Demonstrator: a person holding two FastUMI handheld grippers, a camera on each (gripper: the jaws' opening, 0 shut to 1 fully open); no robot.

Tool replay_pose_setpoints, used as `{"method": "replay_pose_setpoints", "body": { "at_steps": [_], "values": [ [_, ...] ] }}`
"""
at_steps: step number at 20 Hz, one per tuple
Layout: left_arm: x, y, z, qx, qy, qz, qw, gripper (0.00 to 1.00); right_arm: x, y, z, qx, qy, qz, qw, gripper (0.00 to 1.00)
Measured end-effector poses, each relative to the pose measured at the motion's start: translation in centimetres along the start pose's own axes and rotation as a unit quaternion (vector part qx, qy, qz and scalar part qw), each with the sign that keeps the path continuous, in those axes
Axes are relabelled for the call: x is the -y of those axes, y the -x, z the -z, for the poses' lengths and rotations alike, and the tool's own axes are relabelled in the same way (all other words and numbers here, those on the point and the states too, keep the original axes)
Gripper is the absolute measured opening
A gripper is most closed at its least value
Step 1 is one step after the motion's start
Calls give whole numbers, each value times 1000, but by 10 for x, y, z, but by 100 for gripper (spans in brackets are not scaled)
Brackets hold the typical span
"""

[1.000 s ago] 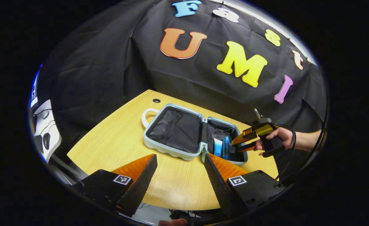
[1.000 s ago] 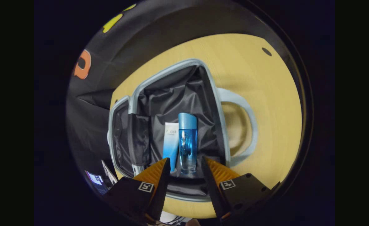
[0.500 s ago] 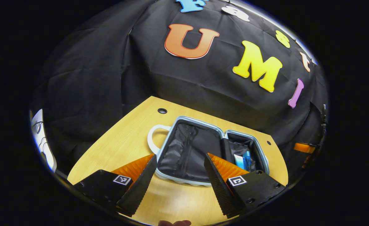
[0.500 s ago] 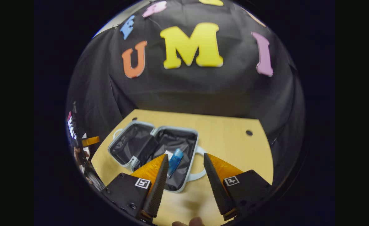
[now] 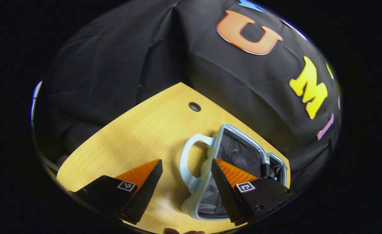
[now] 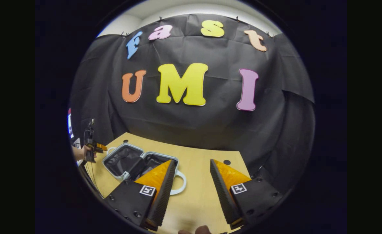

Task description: First open the suitcase, pack the skin care products into it, and then close the suitcase.

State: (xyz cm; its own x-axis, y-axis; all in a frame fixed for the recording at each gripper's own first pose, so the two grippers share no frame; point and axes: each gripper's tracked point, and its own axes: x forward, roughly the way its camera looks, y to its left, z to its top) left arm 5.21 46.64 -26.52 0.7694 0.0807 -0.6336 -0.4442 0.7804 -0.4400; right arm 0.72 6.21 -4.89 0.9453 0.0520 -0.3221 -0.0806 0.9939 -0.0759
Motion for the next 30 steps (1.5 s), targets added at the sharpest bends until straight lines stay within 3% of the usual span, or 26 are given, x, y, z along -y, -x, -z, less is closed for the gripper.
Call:
{"method": "replay_pose_setpoints", "body": {
  "at_steps": [3,6,8,9,10,11,14,17,22,26,30],
  "values": [
    [-5,-16,4,-21,12,4,1000,94,6,6,2,-7,0,15,1000,66],
    [-4,-37,17,-56,17,0,998,82,18,11,8,-21,-13,27,999,66],
    [-1,-48,20,-67,4,-2,998,51,25,15,10,-27,-20,35,999,66],
    [-1,-50,20,-69,-7,-8,998,45,28,18,9,-27,-19,41,999,66],
    [-2,-51,17,-70,-18,-19,997,27,33,20,9,-25,-18,46,998,66],
    [-1,-54,16,-74,-23,-21,997,21,36,22,8,-23,-20,50,998,66],
    [2,-50,8,-75,-20,-44,996,15,42,27,12,-24,-34,49,998,62],
    [13,-35,-7,-50,-61,-70,994,9,50,29,13,-20,-44,46,998,66],
    [70,21,-51,7,-99,-108,989,4,72,35,18,-7,-83,50,995,66],
    [160,80,-76,71,-118,-79,987,3,91,39,20,6,-96,48,994,66],
    [253,120,-64,123,-117,-44,984,4,116,48,23,15,-107,51,993,66]
  ]
}}
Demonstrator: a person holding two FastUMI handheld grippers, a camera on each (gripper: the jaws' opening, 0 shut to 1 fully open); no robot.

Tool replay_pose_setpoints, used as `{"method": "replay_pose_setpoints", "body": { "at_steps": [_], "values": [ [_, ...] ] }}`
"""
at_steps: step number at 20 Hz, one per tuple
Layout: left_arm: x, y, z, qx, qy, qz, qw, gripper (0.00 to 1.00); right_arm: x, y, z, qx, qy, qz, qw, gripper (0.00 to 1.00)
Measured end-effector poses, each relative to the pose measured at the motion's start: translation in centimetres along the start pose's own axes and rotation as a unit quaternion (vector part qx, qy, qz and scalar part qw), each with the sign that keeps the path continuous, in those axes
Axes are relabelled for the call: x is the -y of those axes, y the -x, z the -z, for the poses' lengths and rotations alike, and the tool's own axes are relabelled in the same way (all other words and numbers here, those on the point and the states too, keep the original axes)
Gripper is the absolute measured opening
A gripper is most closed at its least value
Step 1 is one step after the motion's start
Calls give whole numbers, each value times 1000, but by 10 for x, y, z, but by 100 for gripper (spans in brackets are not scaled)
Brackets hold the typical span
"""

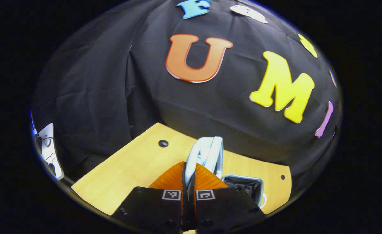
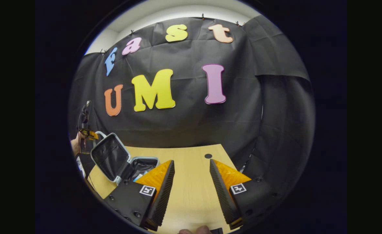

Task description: First open the suitcase, pack the skin care products into it, and then close the suitcase.

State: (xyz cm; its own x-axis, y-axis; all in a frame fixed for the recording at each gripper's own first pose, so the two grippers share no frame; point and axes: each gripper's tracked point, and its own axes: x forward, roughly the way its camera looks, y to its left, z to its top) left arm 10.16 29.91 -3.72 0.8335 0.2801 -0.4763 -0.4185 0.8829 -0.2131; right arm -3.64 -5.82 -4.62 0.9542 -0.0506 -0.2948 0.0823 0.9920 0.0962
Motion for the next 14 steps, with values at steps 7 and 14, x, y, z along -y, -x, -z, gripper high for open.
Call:
{"method": "replay_pose_setpoints", "body": {
  "at_steps": [7,14],
  "values": [
    [191,49,59,51,-63,103,991,3,55,14,-6,5,0,26,1000,66],
    [288,22,160,3,-112,159,981,3,105,30,-4,-4,29,64,998,66]
  ]
}}
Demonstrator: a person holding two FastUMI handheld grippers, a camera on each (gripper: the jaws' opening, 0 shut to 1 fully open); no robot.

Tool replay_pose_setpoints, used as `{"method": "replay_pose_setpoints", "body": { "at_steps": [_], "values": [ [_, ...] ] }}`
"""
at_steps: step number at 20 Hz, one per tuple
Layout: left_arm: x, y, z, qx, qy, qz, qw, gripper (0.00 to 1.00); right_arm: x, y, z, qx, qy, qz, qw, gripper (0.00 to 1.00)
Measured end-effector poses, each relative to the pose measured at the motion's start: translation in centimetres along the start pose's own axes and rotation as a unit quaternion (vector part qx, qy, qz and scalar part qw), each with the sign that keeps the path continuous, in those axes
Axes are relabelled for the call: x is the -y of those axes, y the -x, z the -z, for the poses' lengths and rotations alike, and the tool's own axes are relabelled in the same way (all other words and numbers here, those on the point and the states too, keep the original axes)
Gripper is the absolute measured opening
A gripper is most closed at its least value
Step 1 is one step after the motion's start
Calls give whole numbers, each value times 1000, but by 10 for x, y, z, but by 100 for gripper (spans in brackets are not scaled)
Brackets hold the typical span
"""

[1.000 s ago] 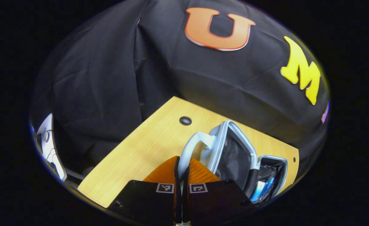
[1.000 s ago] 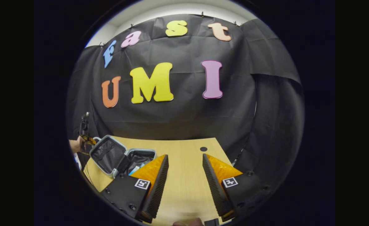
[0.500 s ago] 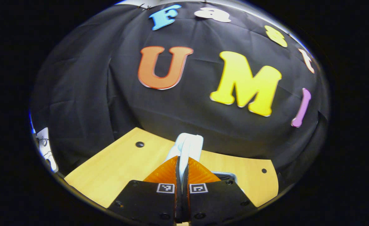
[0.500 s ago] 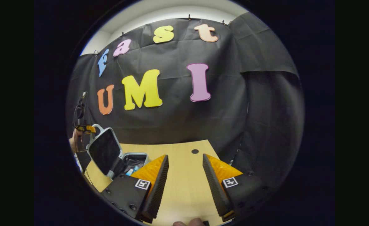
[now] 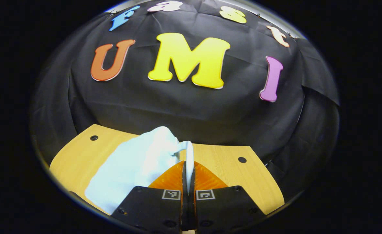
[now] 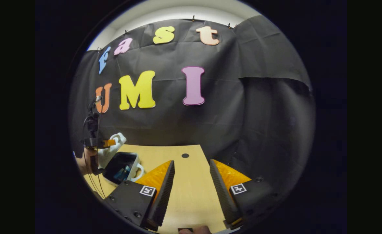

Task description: First open the suitcase, pack the skin care products into it, and then close the suitcase.

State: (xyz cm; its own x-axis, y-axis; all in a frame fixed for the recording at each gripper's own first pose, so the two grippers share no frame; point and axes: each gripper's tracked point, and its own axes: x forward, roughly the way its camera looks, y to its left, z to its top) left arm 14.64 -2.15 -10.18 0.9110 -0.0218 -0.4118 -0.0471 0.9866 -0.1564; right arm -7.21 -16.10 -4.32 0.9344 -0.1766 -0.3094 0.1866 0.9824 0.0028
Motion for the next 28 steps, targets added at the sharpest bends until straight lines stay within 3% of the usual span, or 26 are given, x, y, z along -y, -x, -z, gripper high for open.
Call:
{"method": "replay_pose_setpoints", "body": {
  "at_steps": [3,7,14,16,17,20,21,23,24,25,28],
  "values": [
    [27,-26,36,-27,-7,20,999,3,16,2,7,-13,5,14,1000,66],
    [44,-45,87,-78,-36,19,996,3,31,2,13,-23,9,27,999,66],
    [53,-64,114,-97,-92,2,991,4,37,-5,19,-31,-3,29,999,66],
    [57,-65,120,-95,-113,-5,989,8,34,-6,19,-29,-4,26,999,62],
    [59,-65,123,-98,-117,-6,988,11,33,-6,20,-28,-4,24,999,66],
    [73,-60,127,-104,-89,13,991,30,28,-9,23,-26,-9,19,999,62],
    [72,-57,124,-101,-89,9,991,47,25,-12,23,-23,-10,15,1000,66],
    [75,-44,118,-95,-74,8,993,62,14,-16,23,-17,-1,4,1000,66],
    [76,-34,111,-85,-62,11,994,82,8,-18,16,-7,7,-4,1000,66],
    [75,-22,96,-69,-55,12,996,87,0,-20,8,6,14,-12,1000,66],
    [64,31,28,5,-42,0,999,88,-28,-28,-27,48,13,-39,998,65]
  ]
}}
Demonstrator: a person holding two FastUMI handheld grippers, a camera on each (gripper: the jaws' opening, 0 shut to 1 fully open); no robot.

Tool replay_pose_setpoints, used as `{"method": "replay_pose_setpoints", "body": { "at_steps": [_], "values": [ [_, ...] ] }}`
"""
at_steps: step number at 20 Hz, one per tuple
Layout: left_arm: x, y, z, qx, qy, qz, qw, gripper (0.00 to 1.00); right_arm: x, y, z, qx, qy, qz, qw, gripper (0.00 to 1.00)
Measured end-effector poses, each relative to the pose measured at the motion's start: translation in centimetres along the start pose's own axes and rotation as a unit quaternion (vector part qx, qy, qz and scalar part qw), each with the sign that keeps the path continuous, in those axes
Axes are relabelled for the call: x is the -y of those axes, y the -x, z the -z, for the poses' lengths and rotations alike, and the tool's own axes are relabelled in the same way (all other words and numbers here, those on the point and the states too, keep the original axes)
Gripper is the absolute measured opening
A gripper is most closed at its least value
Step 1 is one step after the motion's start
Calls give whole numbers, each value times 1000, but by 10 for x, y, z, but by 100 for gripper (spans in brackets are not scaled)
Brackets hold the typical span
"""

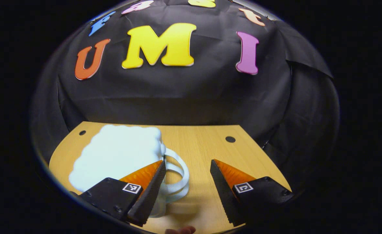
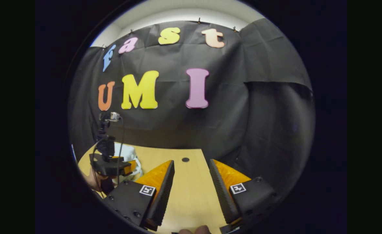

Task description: First open the suitcase, pack the skin care products into it, and then close the suitcase.

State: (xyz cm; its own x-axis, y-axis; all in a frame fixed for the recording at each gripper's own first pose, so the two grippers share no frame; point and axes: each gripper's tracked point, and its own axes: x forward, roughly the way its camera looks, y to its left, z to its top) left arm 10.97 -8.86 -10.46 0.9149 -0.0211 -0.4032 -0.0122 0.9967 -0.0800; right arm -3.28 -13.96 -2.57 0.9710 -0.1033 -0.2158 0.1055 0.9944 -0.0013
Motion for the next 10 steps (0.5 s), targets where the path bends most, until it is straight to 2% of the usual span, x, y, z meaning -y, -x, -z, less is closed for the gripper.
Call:
{"method": "replay_pose_setpoints", "body": {
  "at_steps": [2,4,6,8,10],
  "values": [
    [-9,36,-45,55,19,-2,998,90,-21,-7,-19,25,0,-13,1000,65],
    [-27,71,-84,102,9,-8,995,93,-46,-7,-42,54,0,-34,998,66],
    [-40,103,-108,127,-9,-14,992,96,-69,-8,-53,69,2,-51,996,66],
    [-44,129,-127,149,-13,-17,989,96,-89,-5,-64,80,-5,-63,995,73],
    [-50,151,-137,175,-15,-28,984,96,-100,-1,-73,93,-15,-67,993,74]
  ]
}}
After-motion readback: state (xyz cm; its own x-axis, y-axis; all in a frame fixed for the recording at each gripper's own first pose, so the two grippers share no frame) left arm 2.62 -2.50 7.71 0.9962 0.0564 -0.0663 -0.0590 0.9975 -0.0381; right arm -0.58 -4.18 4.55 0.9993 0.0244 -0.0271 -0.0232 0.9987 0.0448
